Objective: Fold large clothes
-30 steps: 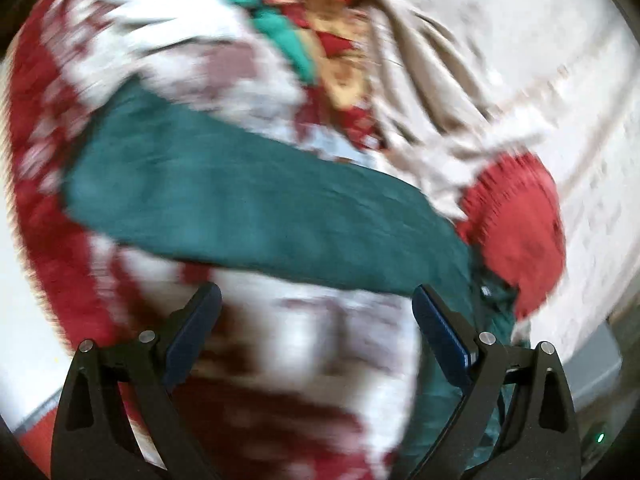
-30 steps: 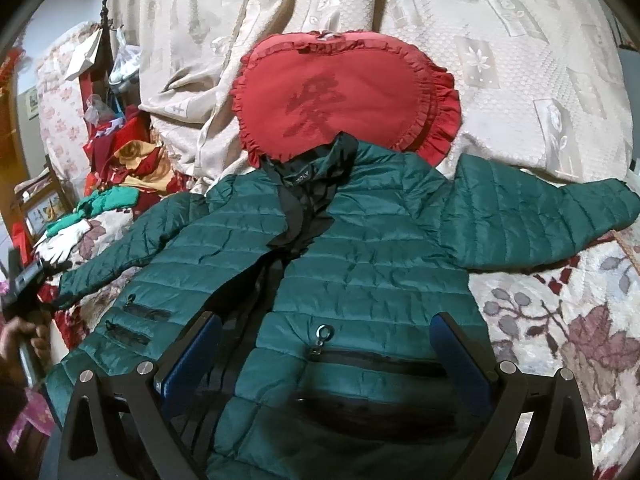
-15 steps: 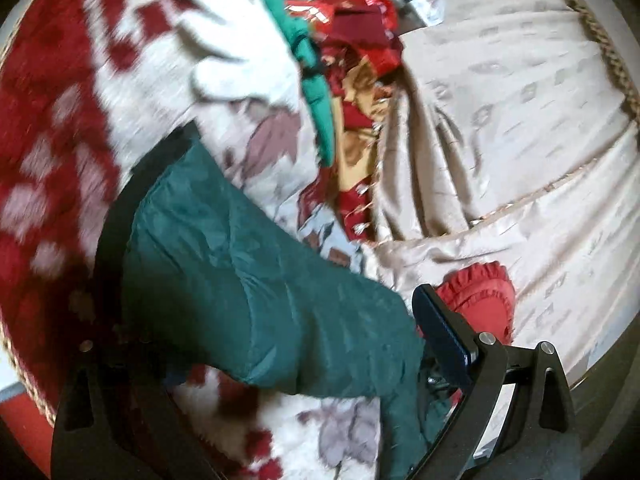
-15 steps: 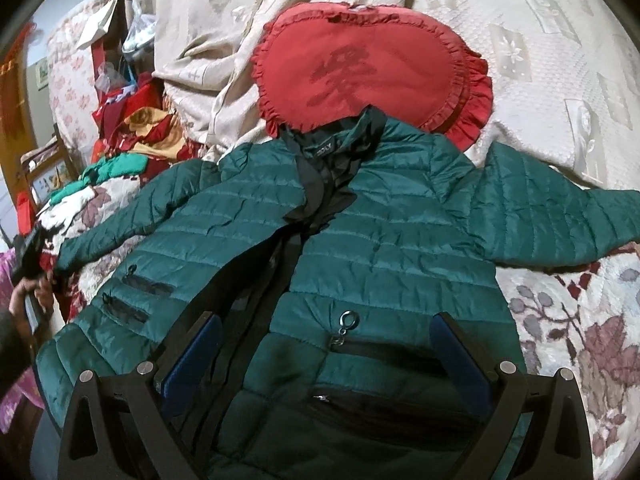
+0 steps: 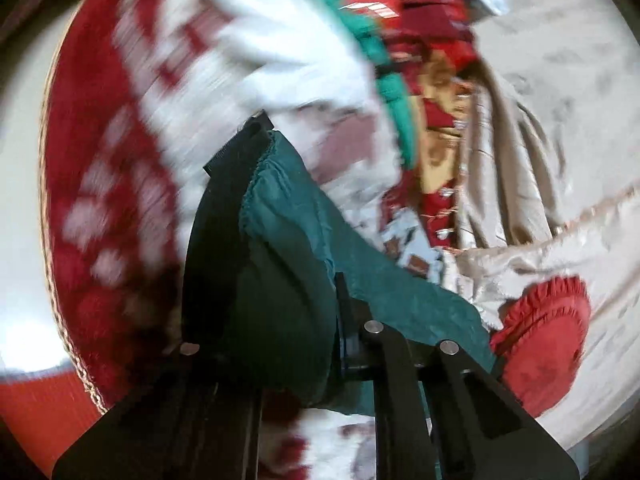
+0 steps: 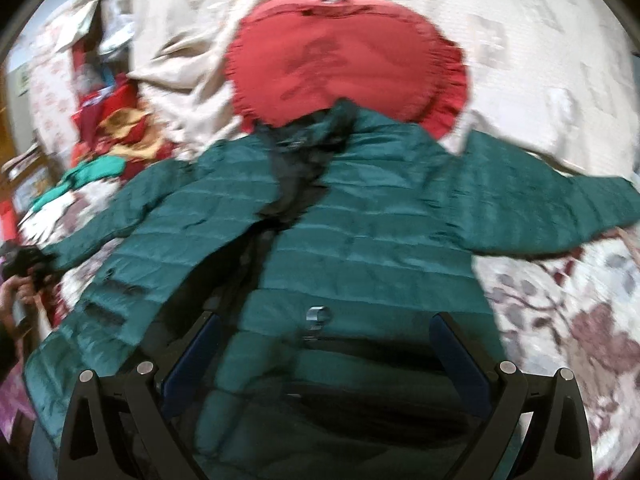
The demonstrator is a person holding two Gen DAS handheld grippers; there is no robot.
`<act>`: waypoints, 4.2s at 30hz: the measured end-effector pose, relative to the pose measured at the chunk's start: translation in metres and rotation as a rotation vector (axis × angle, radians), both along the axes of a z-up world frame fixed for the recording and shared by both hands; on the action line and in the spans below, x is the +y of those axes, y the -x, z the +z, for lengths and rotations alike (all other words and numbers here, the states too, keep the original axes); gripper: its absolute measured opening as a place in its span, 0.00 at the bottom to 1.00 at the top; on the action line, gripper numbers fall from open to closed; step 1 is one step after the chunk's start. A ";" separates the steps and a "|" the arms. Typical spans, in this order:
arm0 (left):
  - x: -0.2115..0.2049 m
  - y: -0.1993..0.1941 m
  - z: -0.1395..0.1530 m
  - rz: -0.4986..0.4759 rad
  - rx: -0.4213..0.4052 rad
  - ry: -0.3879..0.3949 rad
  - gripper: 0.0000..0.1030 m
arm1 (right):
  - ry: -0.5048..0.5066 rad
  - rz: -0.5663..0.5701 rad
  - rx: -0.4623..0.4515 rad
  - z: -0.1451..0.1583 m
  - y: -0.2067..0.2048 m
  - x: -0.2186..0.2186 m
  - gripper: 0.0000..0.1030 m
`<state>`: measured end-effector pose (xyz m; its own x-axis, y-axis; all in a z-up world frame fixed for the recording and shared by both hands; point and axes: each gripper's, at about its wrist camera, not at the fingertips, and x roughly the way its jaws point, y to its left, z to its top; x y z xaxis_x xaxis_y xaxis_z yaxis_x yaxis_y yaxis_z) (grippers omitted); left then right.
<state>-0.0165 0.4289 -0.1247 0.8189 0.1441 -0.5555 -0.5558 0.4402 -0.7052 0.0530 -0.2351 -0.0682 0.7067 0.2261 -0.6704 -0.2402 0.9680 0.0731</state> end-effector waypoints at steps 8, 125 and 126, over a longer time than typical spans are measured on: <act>-0.054 -0.057 0.083 -0.147 -0.141 -0.121 0.10 | 0.091 -0.233 0.110 -0.012 -0.012 -0.043 1.00; -0.289 -0.253 0.029 -0.340 0.168 -0.396 0.71 | -0.064 0.011 0.171 -0.029 -0.238 0.003 0.34; -0.292 -0.247 0.035 -0.337 0.156 -0.420 0.71 | -0.073 0.004 0.148 -0.020 -0.233 -0.002 0.36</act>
